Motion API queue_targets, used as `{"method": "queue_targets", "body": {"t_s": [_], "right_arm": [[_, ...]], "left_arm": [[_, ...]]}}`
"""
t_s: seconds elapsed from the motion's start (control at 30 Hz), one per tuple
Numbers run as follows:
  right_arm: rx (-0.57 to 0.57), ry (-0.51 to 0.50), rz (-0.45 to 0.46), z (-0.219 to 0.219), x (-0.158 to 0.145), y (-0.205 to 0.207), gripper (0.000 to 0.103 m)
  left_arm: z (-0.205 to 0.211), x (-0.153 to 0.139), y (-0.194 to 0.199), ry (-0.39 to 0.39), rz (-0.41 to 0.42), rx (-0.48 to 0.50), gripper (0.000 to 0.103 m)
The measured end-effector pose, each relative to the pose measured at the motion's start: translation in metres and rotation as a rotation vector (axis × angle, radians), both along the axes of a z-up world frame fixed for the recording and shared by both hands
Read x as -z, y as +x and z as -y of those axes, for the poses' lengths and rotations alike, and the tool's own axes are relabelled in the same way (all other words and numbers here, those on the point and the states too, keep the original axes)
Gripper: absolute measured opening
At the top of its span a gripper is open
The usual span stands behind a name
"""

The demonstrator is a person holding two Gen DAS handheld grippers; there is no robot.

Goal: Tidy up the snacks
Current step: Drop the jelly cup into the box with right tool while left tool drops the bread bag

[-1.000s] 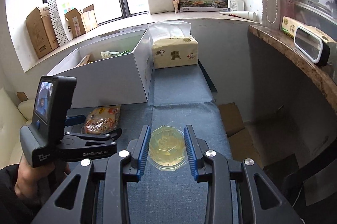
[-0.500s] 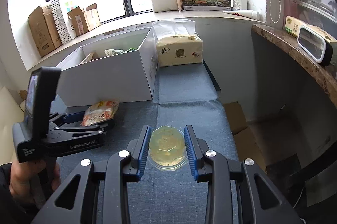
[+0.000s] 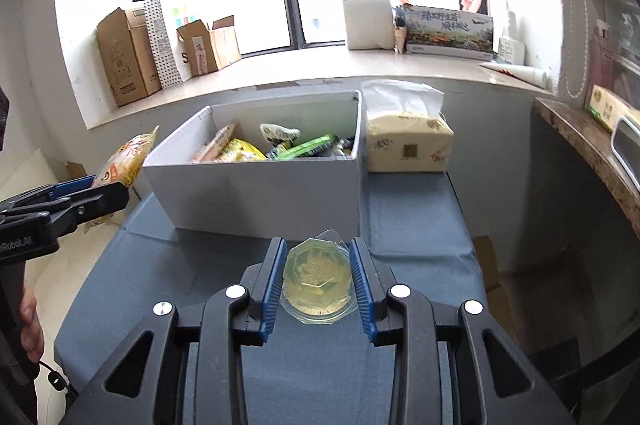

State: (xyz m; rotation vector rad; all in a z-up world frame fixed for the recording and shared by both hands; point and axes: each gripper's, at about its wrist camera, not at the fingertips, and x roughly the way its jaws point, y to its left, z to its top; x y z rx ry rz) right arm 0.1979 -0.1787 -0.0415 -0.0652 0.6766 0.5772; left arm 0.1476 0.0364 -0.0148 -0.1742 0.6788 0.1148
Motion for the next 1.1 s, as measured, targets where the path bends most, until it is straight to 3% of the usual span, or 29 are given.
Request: {"method": "queue_targets", "body": {"t_s": [0.2,0.33,0.6,0.63,0.67,0.7,0.73,0.83,0.93,1.1], "right_arm": [[-0.06,-0.023,0.058,-0.053,-0.025,0.041,0.036],[-0.078,-0.033,0.088,-0.085,-0.039,0.077,0.036],[-0.047,-0.068,-0.029,-0.112,-0.018,0.159,0.037],[-0.043,-0.084,-0.03,-0.112,-0.014,0.164,0.045],[-0.03,-0.102,-0.024,-0.112,-0.011,0.168,0.075],[-0.02,-0.106,-0.019,-0.109,-0.008,0.171,0.092],[-0.013,-0.087,-0.02,-0.104,-0.008,0.172,0.103],[0.009,-0.011,-0.009,-0.09,-0.013,0.171,0.103],[0.042,-0.067,-0.007,-0.089,-0.012,0.172,0.103],[0.047,-0.112,0.096,-0.087,-0.026,0.149,0.103]], "left_arm": [[-0.044,-0.017,0.034,-0.018,0.03,-0.041,0.082],[-0.053,-0.022,0.076,0.03,0.027,-0.04,0.082],[-0.083,-0.006,0.144,0.002,-0.03,-0.067,0.088],[-0.086,-0.004,0.146,0.0,-0.033,-0.076,0.096],[-0.088,-0.002,0.148,-0.018,-0.041,-0.067,0.102],[-0.091,0.0,0.148,-0.039,-0.049,-0.059,0.103],[-0.092,0.0,0.147,-0.041,-0.047,-0.062,0.103],[-0.086,-0.003,0.138,0.018,-0.035,-0.064,0.103],[-0.081,-0.012,0.124,0.049,0.01,-0.075,0.103],[-0.068,-0.038,0.093,0.075,0.092,-0.089,0.103]]}}
